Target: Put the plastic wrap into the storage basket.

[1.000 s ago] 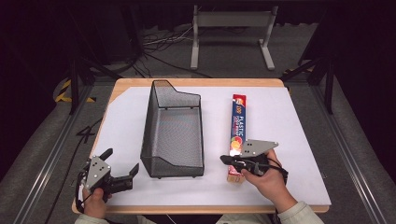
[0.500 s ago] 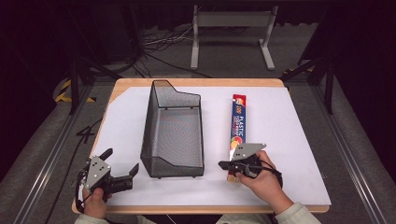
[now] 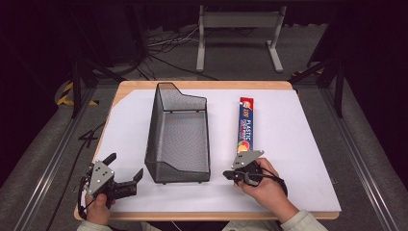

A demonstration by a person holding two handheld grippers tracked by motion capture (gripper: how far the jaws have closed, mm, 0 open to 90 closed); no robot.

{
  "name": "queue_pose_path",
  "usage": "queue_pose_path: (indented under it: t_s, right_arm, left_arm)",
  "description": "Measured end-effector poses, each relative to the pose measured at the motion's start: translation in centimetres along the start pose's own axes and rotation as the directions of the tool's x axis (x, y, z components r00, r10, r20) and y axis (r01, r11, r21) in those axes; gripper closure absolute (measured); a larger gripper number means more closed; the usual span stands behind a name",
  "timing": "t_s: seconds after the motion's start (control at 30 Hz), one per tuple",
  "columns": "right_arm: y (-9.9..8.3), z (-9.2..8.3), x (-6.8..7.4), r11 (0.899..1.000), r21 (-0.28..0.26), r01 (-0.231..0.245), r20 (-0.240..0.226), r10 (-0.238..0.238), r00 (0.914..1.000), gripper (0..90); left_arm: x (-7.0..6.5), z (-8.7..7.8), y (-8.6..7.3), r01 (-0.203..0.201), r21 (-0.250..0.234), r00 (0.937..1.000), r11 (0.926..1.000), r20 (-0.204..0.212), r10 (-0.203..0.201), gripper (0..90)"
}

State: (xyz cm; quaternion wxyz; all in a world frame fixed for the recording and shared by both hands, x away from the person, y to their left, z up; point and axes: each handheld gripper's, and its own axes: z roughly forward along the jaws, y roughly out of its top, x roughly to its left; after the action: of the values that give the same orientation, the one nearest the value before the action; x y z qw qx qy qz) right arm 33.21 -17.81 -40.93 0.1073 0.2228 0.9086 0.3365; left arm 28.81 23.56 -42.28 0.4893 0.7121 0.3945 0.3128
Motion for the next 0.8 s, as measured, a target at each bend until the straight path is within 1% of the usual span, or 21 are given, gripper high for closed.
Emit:
queue_pose_path:
  t_s: [0.1,0.27,0.4,0.53,0.6,0.67,0.7,0.8]
  right_arm:
    - [0.2,0.0,0.2,1.0,0.02,0.001,0.015,-0.001,0.9999,90.0]
    - [0.4,-0.4,0.3,0.999,0.047,0.007,0.025,-0.008,0.9996,90.0]
    - [0.3,-0.7,0.2,0.998,0.061,-0.007,0.024,0.005,0.9997,90.0]
    - [0.0,-1.2,0.0,0.995,0.093,-0.032,0.022,0.03,0.9993,90.0]
    - [-0.2,-1.6,-0.1,0.993,0.111,-0.048,0.027,0.045,0.9986,90.0]
    - [-0.3,-1.8,-0.2,0.992,0.115,-0.052,0.029,0.049,0.9984,90.0]
    - [-0.7,-2.2,-0.3,0.99,0.127,-0.065,0.037,0.06,0.9975,90.0]
    - [-1.0,-2.5,-0.5,0.988,0.139,-0.073,0.041,0.068,0.9969,90.0]
  left_arm:
    - [0.0,0.0,0.0,0.002,0.0,1.0,1.0,-0.001,-0.002,0.1]
    - [0.1,-0.2,0.0,0.003,-0.005,1.0,1.0,-0.003,-0.003,0.0]
    - [0.1,-0.2,0.0,0.006,-0.007,1.0,1.0,-0.003,-0.006,0.1]
    - [0.1,-0.1,0.0,0.006,-0.009,1.0,0.9999,-0.003,-0.006,0.1]
    - [0.1,-0.2,0.1,0.005,-0.008,1.0,1.0,-0.003,-0.005,0.0]
    - [0.1,-0.2,0.1,0.006,-0.009,1.0,0.9999,-0.003,-0.006,0.0]
    - [0.1,-0.2,0.1,0.007,-0.01,1.0,0.9999,-0.003,-0.007,0.1]
    - [0.1,-0.2,0.1,0.007,-0.01,1.0,0.9999,-0.002,-0.007,0.1]
